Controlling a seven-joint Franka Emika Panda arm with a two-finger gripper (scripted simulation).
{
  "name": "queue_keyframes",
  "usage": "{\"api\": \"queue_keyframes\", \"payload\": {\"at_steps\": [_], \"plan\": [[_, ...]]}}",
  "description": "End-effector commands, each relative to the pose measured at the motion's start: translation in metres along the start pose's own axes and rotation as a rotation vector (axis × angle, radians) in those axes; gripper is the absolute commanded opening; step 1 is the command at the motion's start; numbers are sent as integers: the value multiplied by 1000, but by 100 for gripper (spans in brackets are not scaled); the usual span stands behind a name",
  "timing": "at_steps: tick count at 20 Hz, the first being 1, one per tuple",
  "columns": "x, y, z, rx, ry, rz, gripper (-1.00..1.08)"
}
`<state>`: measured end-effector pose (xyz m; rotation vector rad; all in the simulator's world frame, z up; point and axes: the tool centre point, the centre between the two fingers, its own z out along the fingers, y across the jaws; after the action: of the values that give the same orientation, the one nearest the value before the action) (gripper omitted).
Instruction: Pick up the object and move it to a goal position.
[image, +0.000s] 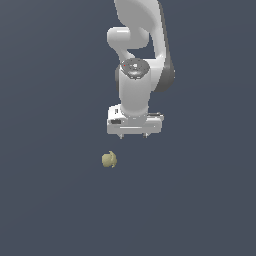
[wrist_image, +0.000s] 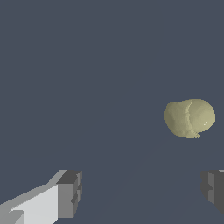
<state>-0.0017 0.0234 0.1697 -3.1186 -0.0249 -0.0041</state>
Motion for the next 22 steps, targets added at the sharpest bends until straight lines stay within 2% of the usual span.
{"api": "queue_keyframes", "payload": {"at_steps": [1, 15, 22], "plan": [[0, 0, 0, 0, 0, 0, 100], [4, 2, -12, 17, 26, 10, 100], [12, 19, 1, 9, 22, -25, 100]]}}
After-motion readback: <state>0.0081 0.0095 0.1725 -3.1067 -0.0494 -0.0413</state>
